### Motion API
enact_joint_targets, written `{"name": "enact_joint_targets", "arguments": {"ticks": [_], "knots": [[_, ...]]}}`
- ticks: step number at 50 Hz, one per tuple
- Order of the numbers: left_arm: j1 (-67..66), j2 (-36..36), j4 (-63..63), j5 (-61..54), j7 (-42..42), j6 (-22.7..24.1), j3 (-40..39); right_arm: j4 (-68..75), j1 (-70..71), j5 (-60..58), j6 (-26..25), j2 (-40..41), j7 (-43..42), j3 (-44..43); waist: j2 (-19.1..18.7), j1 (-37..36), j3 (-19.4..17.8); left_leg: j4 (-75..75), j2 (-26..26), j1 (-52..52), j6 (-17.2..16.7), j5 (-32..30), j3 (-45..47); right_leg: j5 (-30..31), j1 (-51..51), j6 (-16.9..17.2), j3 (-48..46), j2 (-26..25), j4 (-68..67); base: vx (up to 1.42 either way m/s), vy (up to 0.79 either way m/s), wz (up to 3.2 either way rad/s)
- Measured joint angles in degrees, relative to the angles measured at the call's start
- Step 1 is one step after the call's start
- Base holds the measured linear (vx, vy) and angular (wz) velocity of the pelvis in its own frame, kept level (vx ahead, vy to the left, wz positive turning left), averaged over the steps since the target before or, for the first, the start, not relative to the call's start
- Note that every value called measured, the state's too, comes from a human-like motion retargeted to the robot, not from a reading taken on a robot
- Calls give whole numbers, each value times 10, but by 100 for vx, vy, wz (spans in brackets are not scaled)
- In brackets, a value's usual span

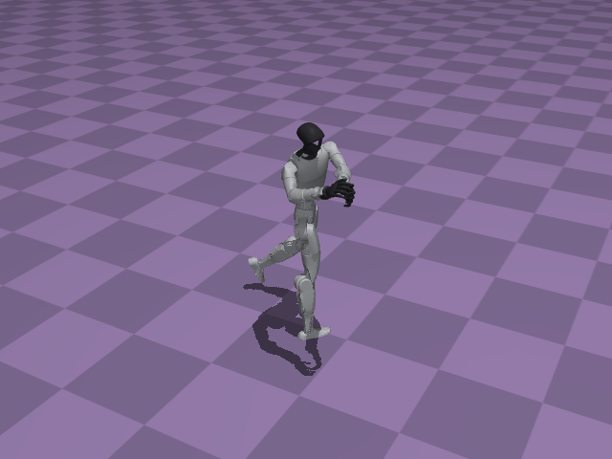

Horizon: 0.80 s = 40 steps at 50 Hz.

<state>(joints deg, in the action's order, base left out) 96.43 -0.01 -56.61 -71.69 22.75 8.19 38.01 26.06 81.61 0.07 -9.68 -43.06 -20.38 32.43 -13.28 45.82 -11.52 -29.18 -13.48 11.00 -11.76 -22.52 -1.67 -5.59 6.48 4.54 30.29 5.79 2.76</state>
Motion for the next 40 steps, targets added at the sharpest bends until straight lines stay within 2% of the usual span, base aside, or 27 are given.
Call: {"name": "enact_joint_targets", "arguments": {"ticks": [2, 5, 10, 15, 20, 23, 25, 29, 32, 35, 36, 38, 40], "knots": [[-5, 4, 16, -3, -12, 0, 9, -18, -14, -2, 6, -9, -3, -17, -11, -5, 1, 7, 53, 7, -32, -37, -91, 2, -4, 1, 27, 10, 11, 15, 18, -121], [-5, 15, 42, -8, -33, -2, 21, -51, -31, -5, 17, -32, 5, -48, -19, -16, -1, 6, 149, 24, -32, -74, -160, -21, -16, 22, 60, 64, 14, 23, 45, -80], [-4, 24, 67, -17, -45, -3, 53, -92, -66, -7, 18, -52, -1, -86, -48, -29, -26, -26, 183, 30, -32, -73, -200, -46, -36, 35, 58, 72, 13, 16, 30, -9], [0, 28, 57, -15, -32, -7, 69, -98, -81, -7, 15, -47, -1, -97, -35, -57, -6, -16, 181, 17, -32, -61, -163, -48, -28, 52, 32, 106, 2, -17, 1, 59], [-5, 22, 43, -10, -24, -13, 76, -91, -98, -4, 11, -35, -8, -91, -2, -86, 20, -23, 130, -8, -32, 11, -136, -40, -19, 45, -25, 111, -22, -34, -21, 119], [-18, 16, 39, -1, -14, -13, 77, -87, -112, -4, 11, -28, -14, -88, 8, -104, 31, -43, 61, -42, -32, 68, -92, -40, -12, 33, -81, 91, -41, -33, -19, 164], [-40, -2, 42, -8, 6, 2, 67, -86, -135, 2, 13, -26, -25, -89, 3, -129, 38, -66, -5, -64, -30, 118, -47, -38, -10, 29, -123, 62, -53, -27, -9, 161], [-85, 13, 64, -7, -3, 12, 37, -84, -152, -5, 13, 12, -23, -91, 26, -160, 41, -77, -76, -80, 27, 206, 109, -47, -13, 41, -199, 80, -80, -26, 12, 175], [-134, 26, 89, 21, -5, 22, 8, -84, -173, -16, 17, 42, -21, -93, 42, -188, 48, -66, -126, -76, 77, 277, 265, -53, -9, 59, -267, 100, -109, -27, 20, 214], [-197, 45, 124, 56, 20, 35, -16, -87, -197, -36, 21, 80, -9, -83, 70, -219, 63, -18, -133, -59, 119, 341, 416, -56, 1, 76, -331, 136, -141, -26, 28, 224], [-220, 52, 137, 65, 28, 40, -23, -88, -206, -45, 21, 93, -4, -76, 83, -234, 68, 7, -122, -61, 124, 354, 431, -53, 4, 77, -350, 148, -150, -25, 33, 209], [-270, 64, 166, 70, 43, 57, -39, -89, -223, -57, 23, 123, 2, -63, 111, -269, 76, 42, -101, -79, 126, 371, 412, -44, 7, 75, -384, 168, -166, -24, 35, 190], [-311, 92, 178, 155, 26, 33, -39, -91, -241, -63, 26, 148, 18, -50, 137, -319, 80, 51, -92, -111, 118, 375, 363, -29, 8, 65, -416, 180, -180, -19, 33, 168]]}}
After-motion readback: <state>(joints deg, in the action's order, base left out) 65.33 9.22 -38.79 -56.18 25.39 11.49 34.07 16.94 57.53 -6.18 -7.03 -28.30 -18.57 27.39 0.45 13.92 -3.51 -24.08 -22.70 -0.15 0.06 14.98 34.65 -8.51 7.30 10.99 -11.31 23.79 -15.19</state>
